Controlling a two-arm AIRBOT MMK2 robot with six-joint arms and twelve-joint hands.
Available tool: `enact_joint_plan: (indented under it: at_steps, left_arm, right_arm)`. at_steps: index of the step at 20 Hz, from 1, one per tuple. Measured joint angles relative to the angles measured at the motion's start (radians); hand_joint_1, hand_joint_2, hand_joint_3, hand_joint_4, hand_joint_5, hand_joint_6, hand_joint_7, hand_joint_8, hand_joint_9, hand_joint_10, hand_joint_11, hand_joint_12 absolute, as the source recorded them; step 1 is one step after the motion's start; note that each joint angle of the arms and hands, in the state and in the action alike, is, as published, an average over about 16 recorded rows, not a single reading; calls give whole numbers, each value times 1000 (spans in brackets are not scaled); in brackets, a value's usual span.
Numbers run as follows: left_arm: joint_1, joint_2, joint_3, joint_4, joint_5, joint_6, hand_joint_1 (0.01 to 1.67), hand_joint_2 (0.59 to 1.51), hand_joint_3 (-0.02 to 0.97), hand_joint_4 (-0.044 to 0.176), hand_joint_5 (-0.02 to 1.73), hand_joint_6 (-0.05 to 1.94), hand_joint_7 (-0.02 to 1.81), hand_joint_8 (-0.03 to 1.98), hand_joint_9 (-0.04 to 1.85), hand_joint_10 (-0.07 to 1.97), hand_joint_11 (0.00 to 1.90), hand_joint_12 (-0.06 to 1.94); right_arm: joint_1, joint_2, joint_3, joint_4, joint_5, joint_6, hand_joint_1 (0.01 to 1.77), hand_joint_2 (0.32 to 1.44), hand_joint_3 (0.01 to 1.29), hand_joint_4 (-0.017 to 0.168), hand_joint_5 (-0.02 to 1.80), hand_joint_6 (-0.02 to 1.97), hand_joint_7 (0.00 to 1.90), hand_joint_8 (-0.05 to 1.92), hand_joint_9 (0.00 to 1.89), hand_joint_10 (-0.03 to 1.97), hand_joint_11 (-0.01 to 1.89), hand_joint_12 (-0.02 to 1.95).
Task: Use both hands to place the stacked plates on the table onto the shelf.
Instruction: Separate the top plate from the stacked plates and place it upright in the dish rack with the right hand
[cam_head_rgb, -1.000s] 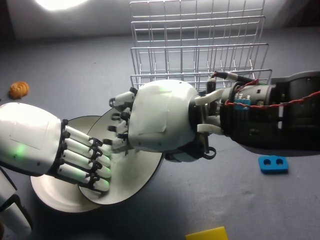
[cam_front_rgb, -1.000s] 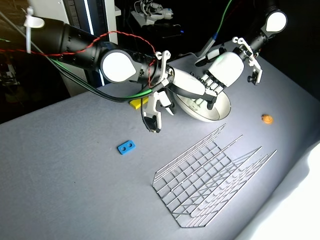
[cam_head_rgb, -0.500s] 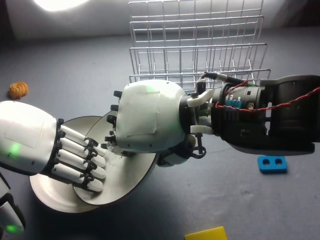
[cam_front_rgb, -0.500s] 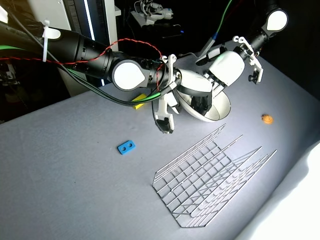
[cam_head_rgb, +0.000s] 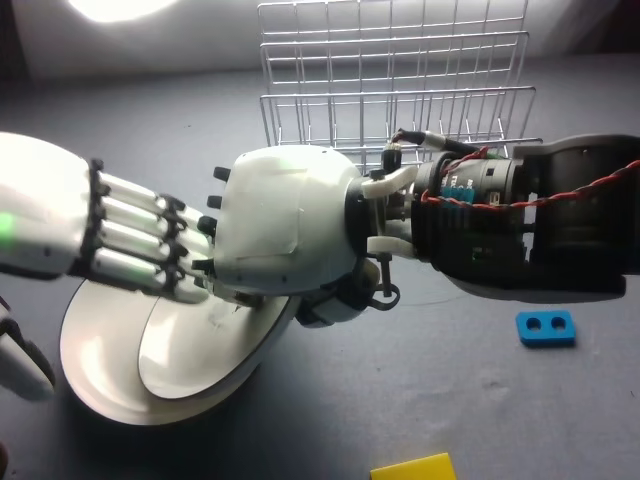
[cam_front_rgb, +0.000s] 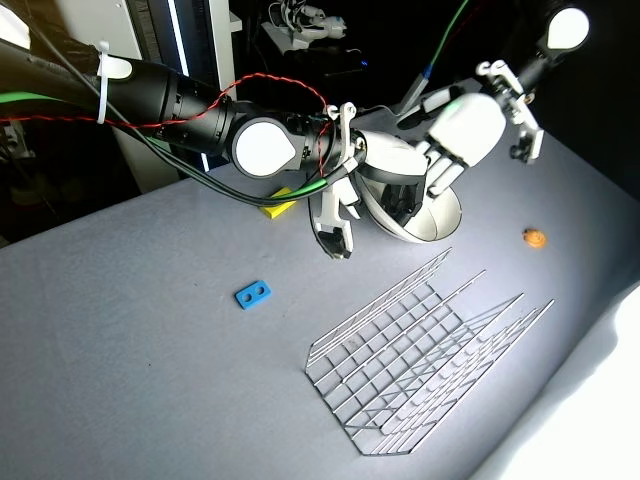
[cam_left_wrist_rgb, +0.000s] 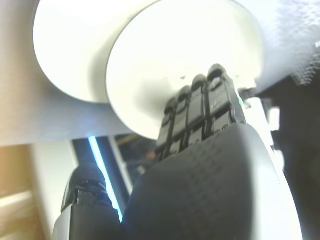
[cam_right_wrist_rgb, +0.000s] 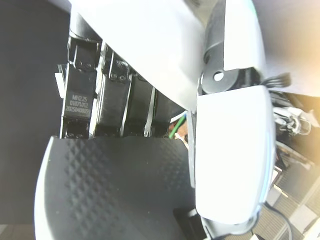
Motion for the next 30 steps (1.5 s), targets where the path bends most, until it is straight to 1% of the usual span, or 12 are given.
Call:
enact_joint_plan:
  at_steps: [4, 8, 14, 17, 19, 22, 25, 30]
  left_arm:
    - [-45, 26, 29, -16, -5, -20, 16, 1103, 10, 3, 16, 4, 18, 1, 18, 18, 14, 4]
    - [-83, 46, 70, -20, -8, -50, 16, 1102, 11, 4, 18, 3, 18, 2, 19, 18, 14, 4]
    - [-121, 61, 145, -15, -11, -105, 17, 1104, 11, 4, 20, 4, 17, 2, 21, 18, 14, 3]
    - [-137, 65, 177, -9, -12, -127, 16, 1105, 11, 4, 22, 4, 16, 1, 22, 18, 14, 3]
    - [-144, 66, 194, -3, -12, -137, 17, 1105, 11, 4, 22, 4, 16, 1, 22, 18, 14, 3]
    - [-149, 68, 211, 8, -12, -148, 17, 1105, 11, 5, 23, 4, 15, 1, 22, 17, 14, 3]
    - [-154, 70, 221, 18, -11, -153, 17, 1106, 11, 5, 21, 4, 14, 1, 22, 18, 14, 3]
    - [-159, 73, 223, 33, -10, -157, 17, 1107, 11, 5, 18, 3, 14, 1, 21, 18, 14, 3]
  right_arm:
    - [31, 17, -37, 1, -15, 5, 1225, 896, 16, -3, 1009, 719, 1250, 444, 1444, -8, 1113, 791]
    - [62, 39, -76, 2, -30, 10, 1233, 909, 16, 1, 1063, 732, 1304, 456, 1464, -8, 1128, 783]
    - [109, 76, -126, 3, -48, 27, 1244, 924, 16, 2, 1103, 719, 1345, 448, 1482, -8, 1156, 781]
    - [133, 102, -142, -9, -48, 65, 1247, 925, 16, 1, 1108, 701, 1349, 436, 1486, -8, 1161, 782]
    - [150, 122, -150, -51, -41, 127, 1248, 925, 15, 0, 1107, 696, 1348, 438, 1488, -9, 1161, 781]
    - [184, 154, -157, -159, -13, 276, 1249, 925, 16, -2, 1102, 695, 1347, 439, 1491, -9, 1160, 779]
    - [224, 182, -157, -284, 30, 465, 1249, 925, 15, -4, 1098, 688, 1345, 436, 1494, -9, 1156, 773]
    - [294, 223, -143, -493, 90, 800, 1249, 924, 15, -5, 1089, 680, 1334, 446, 1493, -9, 1142, 764]
